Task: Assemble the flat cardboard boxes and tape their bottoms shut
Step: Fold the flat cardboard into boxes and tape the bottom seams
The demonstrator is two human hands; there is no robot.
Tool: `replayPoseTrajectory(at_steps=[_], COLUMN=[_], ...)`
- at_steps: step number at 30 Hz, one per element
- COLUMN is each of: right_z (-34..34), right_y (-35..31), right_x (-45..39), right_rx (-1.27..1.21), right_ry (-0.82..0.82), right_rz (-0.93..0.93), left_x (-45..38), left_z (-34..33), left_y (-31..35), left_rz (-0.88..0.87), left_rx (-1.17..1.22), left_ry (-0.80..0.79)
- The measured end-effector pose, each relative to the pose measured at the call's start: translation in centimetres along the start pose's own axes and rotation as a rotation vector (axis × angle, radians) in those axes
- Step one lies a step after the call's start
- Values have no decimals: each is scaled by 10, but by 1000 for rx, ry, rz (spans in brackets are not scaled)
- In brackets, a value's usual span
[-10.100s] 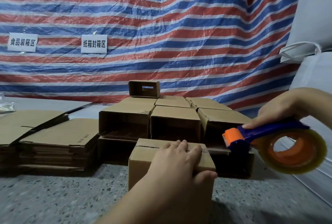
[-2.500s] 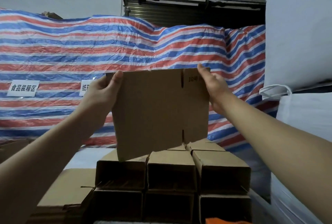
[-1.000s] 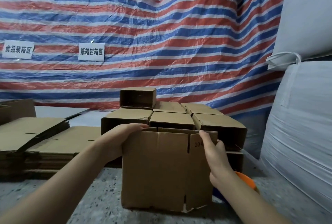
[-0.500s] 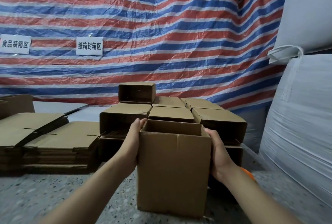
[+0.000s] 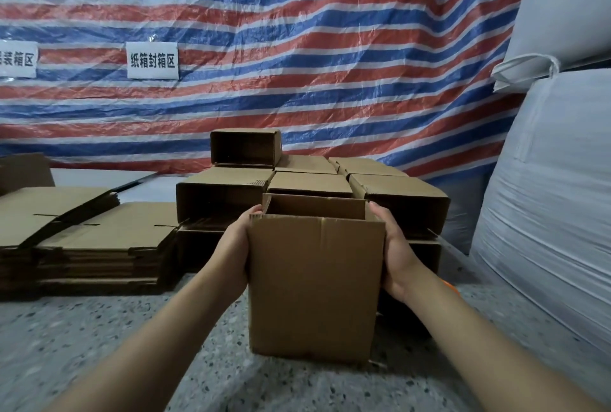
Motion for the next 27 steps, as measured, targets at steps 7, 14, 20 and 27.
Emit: replayPoseTrajectory(at_steps=[7,14,20,27], right_z=[4,12,11,13], right_y=[6,15,15,20], right_x=[-1,-2,-2,0], right_rx=[-35,-87,-117,-197], right_ry=[34,124,79,129], right_rz=[-23,-2,-11,-7], left_x=[1,-2,-6,-5], left_z=[0,1,11,6], left_y=[-2,-6,-6,-10], left_rz=[38,78,31,-36], left_rx=[14,16,10,-162], left_ry=[-7,-18,26,-105])
Point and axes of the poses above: each hand's wrist, its own x-axis away from the middle knuckle, its own z-axis out of the back of the hand, y = z × x, the point moved 8 cm from there along -x, towards the middle knuckle, and after that the axes turned 5 degrees about z, right-handed, at the moved point
